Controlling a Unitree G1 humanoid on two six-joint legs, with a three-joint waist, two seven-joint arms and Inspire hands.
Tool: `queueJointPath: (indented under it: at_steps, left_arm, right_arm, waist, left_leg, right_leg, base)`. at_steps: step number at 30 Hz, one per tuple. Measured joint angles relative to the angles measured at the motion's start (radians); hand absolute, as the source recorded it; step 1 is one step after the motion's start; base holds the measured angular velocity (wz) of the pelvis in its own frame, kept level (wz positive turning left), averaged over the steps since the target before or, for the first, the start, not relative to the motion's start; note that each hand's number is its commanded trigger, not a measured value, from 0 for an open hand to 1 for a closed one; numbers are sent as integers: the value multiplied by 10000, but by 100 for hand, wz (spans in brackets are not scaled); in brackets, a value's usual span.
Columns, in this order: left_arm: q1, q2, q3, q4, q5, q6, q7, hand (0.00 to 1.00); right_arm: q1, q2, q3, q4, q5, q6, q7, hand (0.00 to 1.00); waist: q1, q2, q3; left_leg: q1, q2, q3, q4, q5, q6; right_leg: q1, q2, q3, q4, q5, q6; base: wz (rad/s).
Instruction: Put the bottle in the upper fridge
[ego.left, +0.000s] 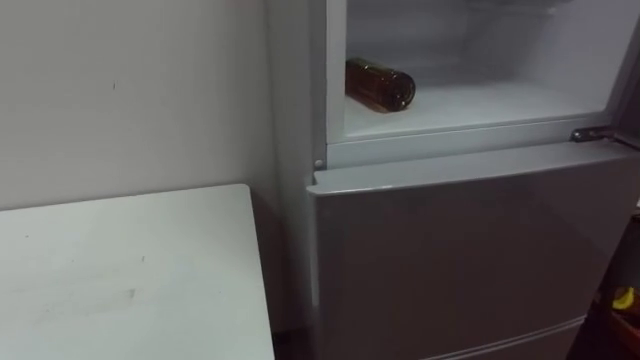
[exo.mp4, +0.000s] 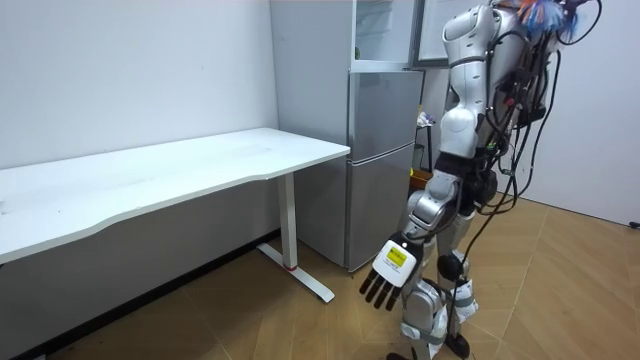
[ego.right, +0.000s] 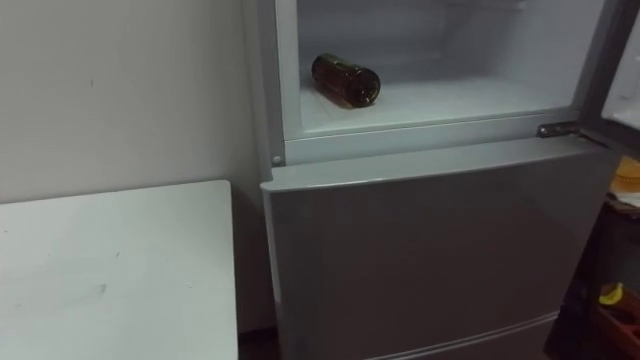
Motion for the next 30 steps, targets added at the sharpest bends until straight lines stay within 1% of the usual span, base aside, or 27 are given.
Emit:
queueJointPath:
  at_steps: [6,8,11,15,18,21,22,24,26,30]
  left_arm:
    - [-5,-69,-341,0,-2,-6,-6,0]
    - [-24,-114,-387,4,0,-89,-5,0]
    - [-24,-139,-433,70,-1,-185,0,0]
    - [-21,-142,-667,103,-4,-190,31,0]
    - [-97,-131,-788,211,-3,-189,48,0]
    - [-212,-76,-1178,272,-30,-188,53,0]
    - [-276,-53,-1347,269,-30,-188,52,0]
    - [-398,-13,-1607,278,-28,-188,51,0]
    - [-494,98,-1895,275,-28,-189,49,0]
    - [-512,125,-1962,273,-28,-184,44,0]
  right_arm:
    - [-1,73,450,-275,-1,-355,1,0]
    - [-1,75,622,-282,-12,-483,2,0]
    - [-1,145,831,-282,-326,-486,2,0]
    - [-1,282,1136,-283,-759,-487,17,0]
    - [-2,311,1291,-309,-784,-495,77,0]
    - [0,380,1608,-308,-902,-548,204,0]
    - [0,480,1743,-308,-1088,-552,236,0]
    - [8,555,2016,-308,-1141,-566,414,0]
    - [98,557,2384,-309,-1139,-572,748,0]
    - [131,558,2916,-309,-1138,-562,1175,0]
  waist:
    - [114,159,22]
    - [167,182,22]
    - [189,203,25]
    - [196,219,23]
    - [195,215,23]
    - [192,213,24]
    - [192,213,25]
    - [191,214,25]
    - [194,213,25]
    - [204,214,25]
  left_leg:
    - [3,3,-1,52,0,1]
    - [-10,3,-1,61,1,1]
    - [-43,0,14,62,1,3]
    - [-177,-2,22,65,2,7]
    - [-196,-2,21,59,1,10]
    - [-181,4,23,57,-1,12]
    - [-182,11,23,57,-1,12]
    - [-188,22,23,58,-2,10]
    - [-192,33,24,57,-5,5]
    - [-218,36,24,61,-6,5]
  right_leg:
    - [-24,-8,18,43,6,-7]
    - [-43,0,58,50,12,-1]
    - [-106,16,127,52,36,8]
    - [-241,38,183,54,81,4]
    - [-255,35,173,45,90,2]
    - [-251,43,174,35,101,-9]
    - [-250,50,174,31,106,-15]
    - [-250,59,175,24,108,-18]
    - [-251,69,181,23,107,-18]
    - [-277,70,177,19,109,-21]
  base:
    - [-1]
    - [-4]
    - [-5]
    - [-4]
    - [0]
    - [0]
    - [0]
    - [0]
    - [0]
    - [0]
